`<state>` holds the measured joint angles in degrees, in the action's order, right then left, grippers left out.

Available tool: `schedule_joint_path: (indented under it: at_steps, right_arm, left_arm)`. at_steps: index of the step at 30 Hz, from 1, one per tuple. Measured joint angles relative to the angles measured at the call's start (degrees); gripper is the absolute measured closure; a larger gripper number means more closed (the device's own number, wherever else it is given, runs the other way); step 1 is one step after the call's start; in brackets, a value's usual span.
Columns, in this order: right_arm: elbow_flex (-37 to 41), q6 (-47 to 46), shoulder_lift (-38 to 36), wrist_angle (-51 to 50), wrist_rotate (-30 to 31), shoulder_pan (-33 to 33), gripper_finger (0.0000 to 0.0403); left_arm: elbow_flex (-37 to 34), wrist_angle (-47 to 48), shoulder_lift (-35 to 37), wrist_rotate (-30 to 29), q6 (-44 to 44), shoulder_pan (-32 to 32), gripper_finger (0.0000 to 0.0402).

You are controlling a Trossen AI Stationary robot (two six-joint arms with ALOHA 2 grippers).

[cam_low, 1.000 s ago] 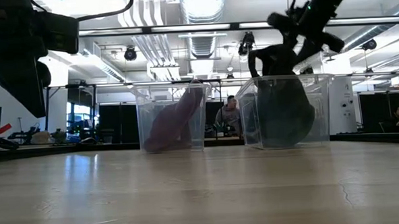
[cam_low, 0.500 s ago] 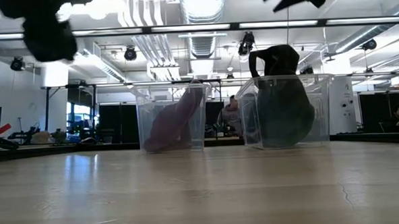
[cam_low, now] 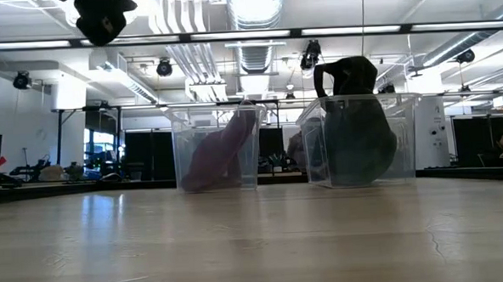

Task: Pick & Place hat
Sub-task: Return to Home Position

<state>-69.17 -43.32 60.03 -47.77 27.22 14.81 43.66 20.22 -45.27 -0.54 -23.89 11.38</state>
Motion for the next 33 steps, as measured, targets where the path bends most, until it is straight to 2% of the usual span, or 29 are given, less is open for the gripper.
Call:
schedule_joint_path:
  at_steps: [2,5,7,13,16,20,26,30,33]
  right_arm:
    - [0.97,-2.07,0.04,-1.7,0.12,0.41,0.0199]
    - [3.13,-11.2,-0.07,-2.56,0.42,0.6,0.0199]
    - [5.14,-8.58,0.02,2.43,0.82,1.91,0.0199]
    - [11.44,2.98,-0.23,28.57,0.01,3.14,0.0199]
    - [13.59,5.67,-0.37,34.57,0.16,3.1,0.0199]
    - [15.0,6.2,-0.37,37.08,-0.03,3.28,0.0199]
    - [15.45,3.49,-0.35,37.58,3.24,3.25,0.0199]
    - [15.3,3.65,-0.37,37.82,5.11,3.13,0.0199]
    - [15.41,3.0,-0.35,37.87,6.73,3.15,0.0199]
  left_arm:
    - [-0.69,-0.18,3.43,0.12,2.43,-2.58,0.0232]
    - [-2.77,0.22,8.8,0.84,4.44,-6.38,0.0232]
    - [-4.62,1.01,12.16,2.16,4.58,-8.43,0.0232]
    - [-11.59,2.33,22.1,4.07,2.84,-10.58,0.0232]
    - [-15.22,2.3,26.67,3.81,2.51,-10.58,0.0232]
    - [-19.28,2.18,32.23,2.77,2.13,-10.56,0.0232]
    - [-23.81,0.09,38.58,1.44,2.72,-10.56,0.0232]
    - [-26.63,-0.38,41.16,-0.38,3.47,-10.56,0.0232]
    - [-29.49,-4.2,42.83,-0.84,3.51,-10.56,0.0232]
